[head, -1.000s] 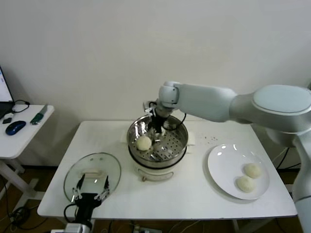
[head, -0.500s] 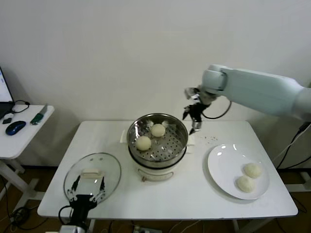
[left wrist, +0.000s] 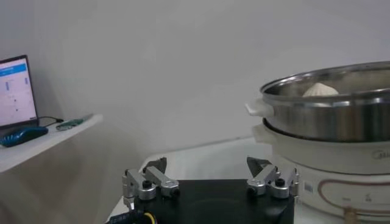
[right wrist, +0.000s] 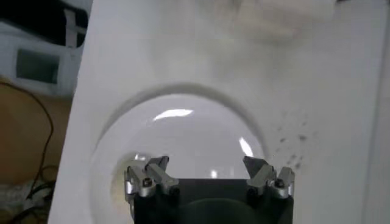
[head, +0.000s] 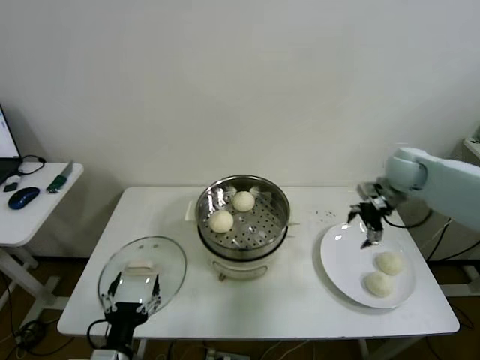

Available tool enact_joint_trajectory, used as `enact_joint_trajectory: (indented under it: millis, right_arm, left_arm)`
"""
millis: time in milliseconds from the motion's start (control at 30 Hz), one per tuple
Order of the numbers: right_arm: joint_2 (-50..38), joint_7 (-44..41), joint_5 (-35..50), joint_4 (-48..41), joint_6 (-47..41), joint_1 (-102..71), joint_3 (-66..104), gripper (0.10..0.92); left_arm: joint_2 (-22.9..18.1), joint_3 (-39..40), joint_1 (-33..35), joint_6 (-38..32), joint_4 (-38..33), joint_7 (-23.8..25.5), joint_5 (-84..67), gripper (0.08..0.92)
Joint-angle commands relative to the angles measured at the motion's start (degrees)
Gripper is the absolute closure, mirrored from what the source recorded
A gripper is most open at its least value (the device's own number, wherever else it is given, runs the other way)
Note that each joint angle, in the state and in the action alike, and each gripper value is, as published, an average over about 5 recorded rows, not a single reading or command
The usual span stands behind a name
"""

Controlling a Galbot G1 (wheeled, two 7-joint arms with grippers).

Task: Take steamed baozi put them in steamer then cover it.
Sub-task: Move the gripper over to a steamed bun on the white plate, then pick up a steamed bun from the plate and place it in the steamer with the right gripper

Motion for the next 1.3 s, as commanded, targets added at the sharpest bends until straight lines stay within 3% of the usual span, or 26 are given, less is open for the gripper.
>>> enact_joint_trajectory:
  millis: [33, 967, 1300]
  right_arm:
    - [-9.3, -1.2, -13.1, -0.3, 3.3, -18.3, 13.0, 0.203]
    - [-2.2, -1.0, -12.6, -3.7, 2.3, -21.4, 13.2, 0.203]
    - [-1.0, -1.8, -12.3, -4.2, 2.3, -20.4, 12.5, 0.326]
  left_arm:
    - [-0.4, 0.2, 0.3, 0.5, -0.2, 0.0, 1.0, 0.177]
    - [-0.8, 0.4, 0.4, 0.3, 1.0, -1.3, 1.2, 0.177]
    - [-1.0, 0.9, 0.3, 0.9, 1.1, -1.5, 1.2, 0.177]
